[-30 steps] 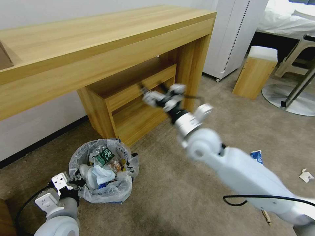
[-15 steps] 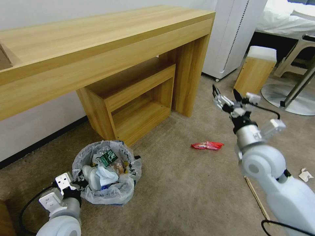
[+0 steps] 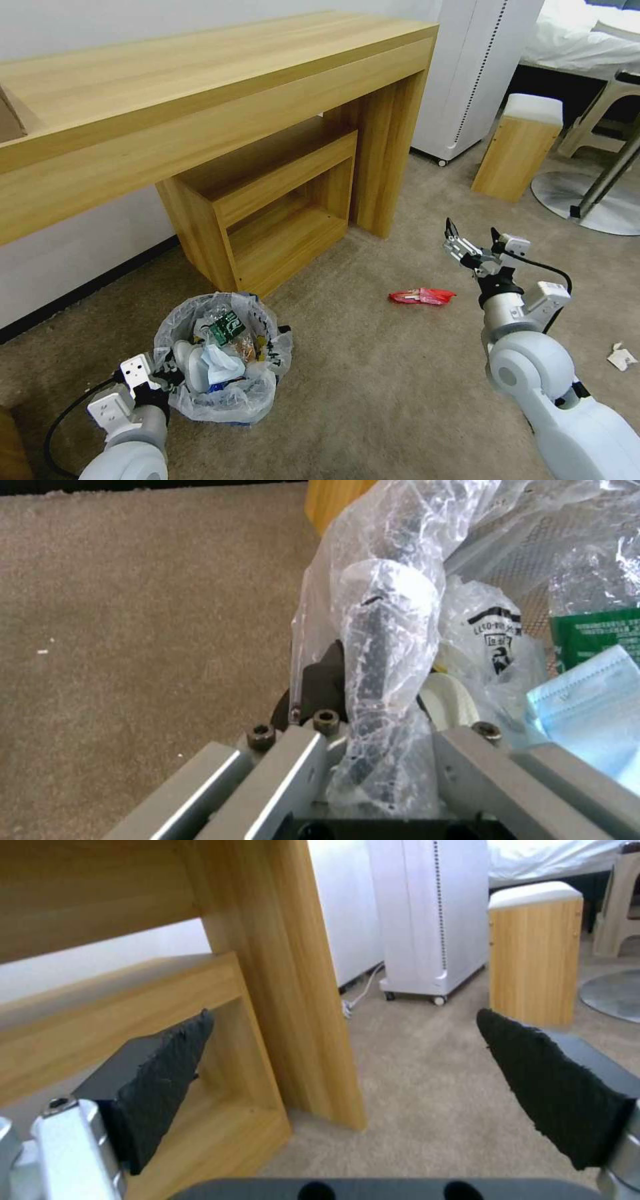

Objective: Pick up the trash bin and place the garbage on the floor into it.

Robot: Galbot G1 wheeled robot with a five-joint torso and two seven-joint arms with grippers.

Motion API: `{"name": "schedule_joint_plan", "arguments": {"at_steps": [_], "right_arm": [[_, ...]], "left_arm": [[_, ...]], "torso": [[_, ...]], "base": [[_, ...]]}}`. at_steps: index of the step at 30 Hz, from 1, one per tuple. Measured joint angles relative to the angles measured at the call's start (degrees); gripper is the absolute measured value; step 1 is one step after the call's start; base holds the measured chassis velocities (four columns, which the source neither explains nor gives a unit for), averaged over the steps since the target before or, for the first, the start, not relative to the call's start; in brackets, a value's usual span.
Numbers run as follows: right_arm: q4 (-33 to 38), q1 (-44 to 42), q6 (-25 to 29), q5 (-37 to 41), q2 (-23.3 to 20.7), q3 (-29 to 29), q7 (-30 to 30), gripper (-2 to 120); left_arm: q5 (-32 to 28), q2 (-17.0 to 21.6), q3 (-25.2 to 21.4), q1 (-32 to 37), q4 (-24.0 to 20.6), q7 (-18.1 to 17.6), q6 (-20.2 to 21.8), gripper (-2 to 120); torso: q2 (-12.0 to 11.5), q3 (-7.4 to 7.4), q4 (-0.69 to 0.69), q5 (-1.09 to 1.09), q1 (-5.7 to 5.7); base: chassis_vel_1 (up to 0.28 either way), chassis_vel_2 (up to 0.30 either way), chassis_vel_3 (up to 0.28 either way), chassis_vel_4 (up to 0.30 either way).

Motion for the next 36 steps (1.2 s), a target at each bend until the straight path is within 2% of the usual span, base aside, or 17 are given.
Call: {"name": "schedule_joint_plan", "arguments": {"at_steps": [18,36], "right_arm": [[0.20,-3.71,-0.13,-3.18,2.14,1.49,0.79,100],[-2.03,-3.11,4.13,-6.38,3.44,0.30,-1.06,100]], "left_arm": [[1.77,-0.68,-0.15,2.46,-1.63,0.38,-0.90,1],[1.70,-0.71,-0.47,2.35,-1.59,0.45,-1.67,1]], "torso": [[0.00,0.00,0.00,0.00,0.00],[0.00,0.00,-0.02,0.00,0.01]], "base": [[-0.014,-0.011,-0.008,-0.012],[-0.097,-0.090,-0.087,-0.099]]}}
